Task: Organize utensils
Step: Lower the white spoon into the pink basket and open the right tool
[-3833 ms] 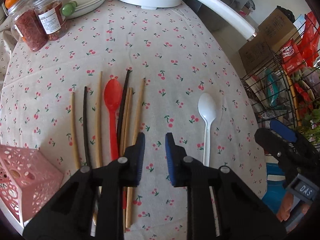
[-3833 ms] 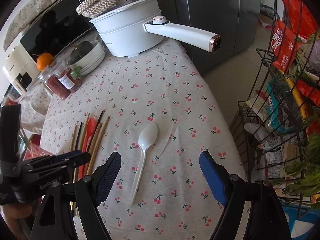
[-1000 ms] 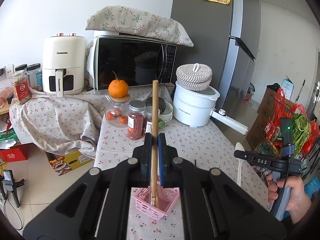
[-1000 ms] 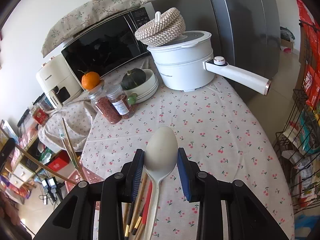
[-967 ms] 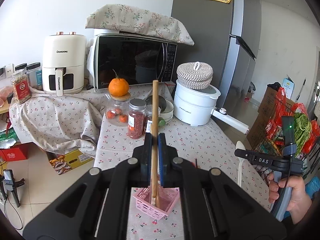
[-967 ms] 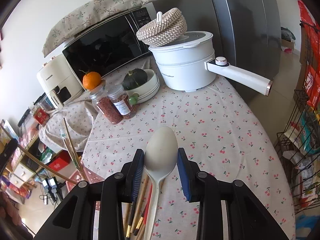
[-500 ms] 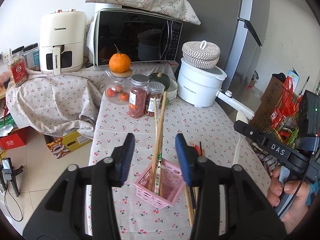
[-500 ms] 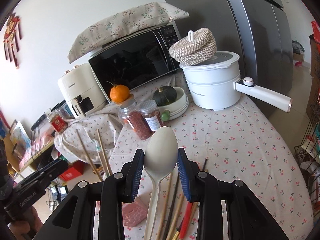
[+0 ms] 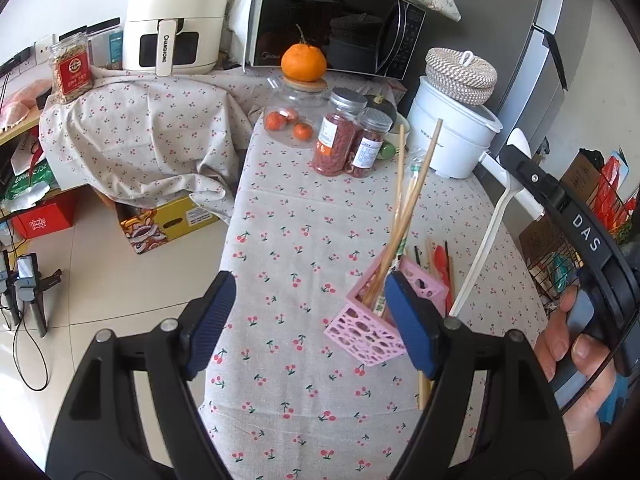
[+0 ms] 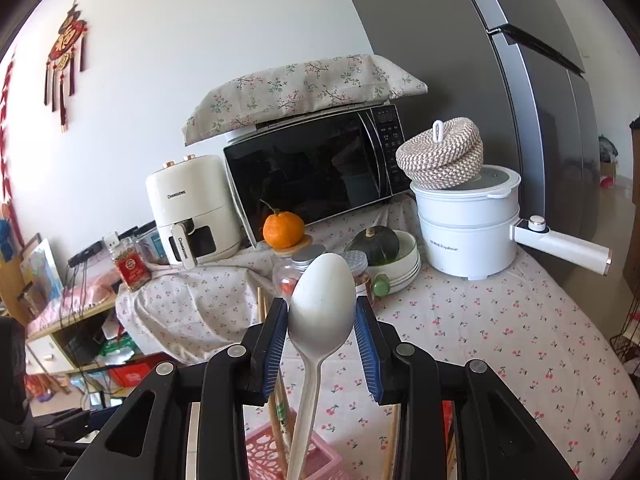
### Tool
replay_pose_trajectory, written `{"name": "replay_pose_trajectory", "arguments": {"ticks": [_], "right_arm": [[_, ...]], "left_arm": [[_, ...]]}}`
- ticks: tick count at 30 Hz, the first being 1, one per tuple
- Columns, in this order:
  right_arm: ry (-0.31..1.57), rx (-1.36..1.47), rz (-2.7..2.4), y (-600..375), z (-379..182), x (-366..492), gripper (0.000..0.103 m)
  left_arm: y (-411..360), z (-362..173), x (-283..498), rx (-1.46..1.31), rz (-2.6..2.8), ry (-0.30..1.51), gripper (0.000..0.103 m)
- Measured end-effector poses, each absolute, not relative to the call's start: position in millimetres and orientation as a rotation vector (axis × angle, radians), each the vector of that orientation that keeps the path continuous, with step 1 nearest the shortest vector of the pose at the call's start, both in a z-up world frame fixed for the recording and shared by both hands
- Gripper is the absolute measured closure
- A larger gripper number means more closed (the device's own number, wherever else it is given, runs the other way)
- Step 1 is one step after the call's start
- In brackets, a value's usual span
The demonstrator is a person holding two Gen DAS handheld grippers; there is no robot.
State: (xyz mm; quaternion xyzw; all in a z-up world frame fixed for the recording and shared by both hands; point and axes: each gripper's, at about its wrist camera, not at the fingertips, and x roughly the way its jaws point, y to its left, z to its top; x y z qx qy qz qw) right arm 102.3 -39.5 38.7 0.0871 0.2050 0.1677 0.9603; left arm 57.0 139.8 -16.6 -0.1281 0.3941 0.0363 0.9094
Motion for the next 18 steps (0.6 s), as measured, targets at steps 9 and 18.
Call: {"name": "replay_pose_trajectory", "arguments": {"ticks": [9, 18], "right_arm": [[0.369, 0.074, 0.307, -13.4, 23.6, 103.2, 0.068], [0.375, 0.09, 0.338, -13.6, 20.2, 101.9, 0.066]], "left_arm": [[144.6, -28.1, 57.4, -0.247, 0.079, 0.865, 0.024], [138.5, -30.7, 60.8, -0.231, 0.071, 0.878, 0.023]]}}
